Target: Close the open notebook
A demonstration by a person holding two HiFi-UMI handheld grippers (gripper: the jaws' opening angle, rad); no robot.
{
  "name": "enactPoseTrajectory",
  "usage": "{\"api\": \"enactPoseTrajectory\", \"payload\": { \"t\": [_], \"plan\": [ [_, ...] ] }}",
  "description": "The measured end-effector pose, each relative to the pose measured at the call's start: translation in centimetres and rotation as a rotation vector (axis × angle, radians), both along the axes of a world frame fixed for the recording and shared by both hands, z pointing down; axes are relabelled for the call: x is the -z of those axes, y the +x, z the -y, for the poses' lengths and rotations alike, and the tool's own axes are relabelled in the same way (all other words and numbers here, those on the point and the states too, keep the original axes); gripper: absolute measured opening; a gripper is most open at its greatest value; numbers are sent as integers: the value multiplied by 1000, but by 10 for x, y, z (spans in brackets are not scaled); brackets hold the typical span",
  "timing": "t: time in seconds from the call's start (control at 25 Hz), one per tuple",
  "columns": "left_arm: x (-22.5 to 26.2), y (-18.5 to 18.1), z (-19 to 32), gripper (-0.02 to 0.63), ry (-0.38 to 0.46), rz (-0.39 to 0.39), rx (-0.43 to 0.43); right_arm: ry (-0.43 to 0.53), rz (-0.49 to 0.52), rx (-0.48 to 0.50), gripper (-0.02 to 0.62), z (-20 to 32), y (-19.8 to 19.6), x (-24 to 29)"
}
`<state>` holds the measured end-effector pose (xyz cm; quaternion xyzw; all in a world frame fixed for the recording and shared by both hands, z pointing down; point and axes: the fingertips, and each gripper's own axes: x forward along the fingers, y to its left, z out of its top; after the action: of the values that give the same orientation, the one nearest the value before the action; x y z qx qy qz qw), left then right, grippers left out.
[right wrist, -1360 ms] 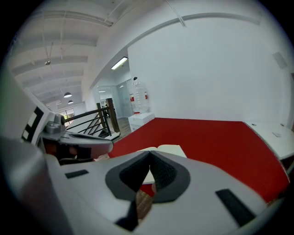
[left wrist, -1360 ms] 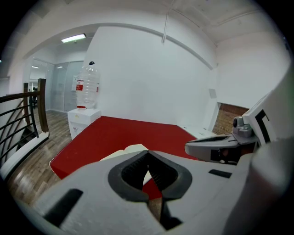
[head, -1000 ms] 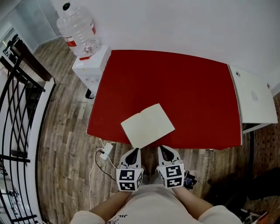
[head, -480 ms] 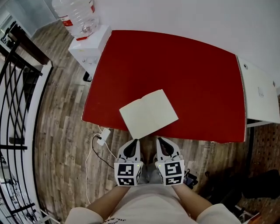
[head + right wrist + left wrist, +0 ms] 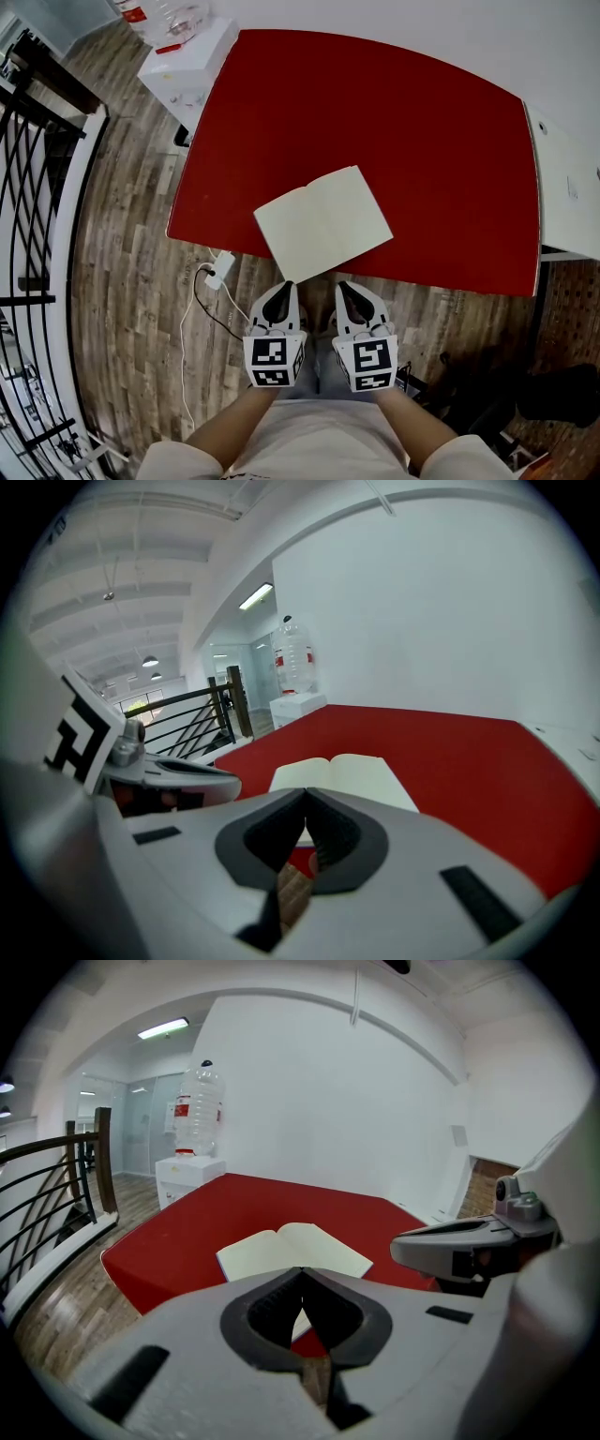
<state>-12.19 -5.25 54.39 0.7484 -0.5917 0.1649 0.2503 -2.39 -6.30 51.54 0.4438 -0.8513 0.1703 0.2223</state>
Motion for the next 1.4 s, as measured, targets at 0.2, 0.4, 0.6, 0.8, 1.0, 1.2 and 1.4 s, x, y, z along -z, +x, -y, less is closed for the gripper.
{"api": "enactPoseTrajectory", "payload": {
  "t": [0.2,0.4,0.6,0.8,1.0,1.2,1.4],
  "plan": [
    [-21,-9,1,5,-13,33,11,-5,4,13,6,-2,-6,-8],
    [-45,-16,2,5,-38,49,21,-20,-15,22,6,-3,-7,-26],
    [-68,-20,4,41,-55,38,5,-27,-23,25,6,-2,-9,-36],
    [-99,-20,0,145,-135,-100,21,-36,-29,40,6,-10,-12,-46],
    [-117,-19,-4,175,-217,-345,97,-50,-31,53,6,-17,-17,-51],
    [-129,-20,-3,175,-266,-557,186,-57,-32,59,6,-19,-19,-56],
    [-135,-21,-2,108,-296,-600,191,-64,-31,56,6,-17,-21,-59]
  ]
}}
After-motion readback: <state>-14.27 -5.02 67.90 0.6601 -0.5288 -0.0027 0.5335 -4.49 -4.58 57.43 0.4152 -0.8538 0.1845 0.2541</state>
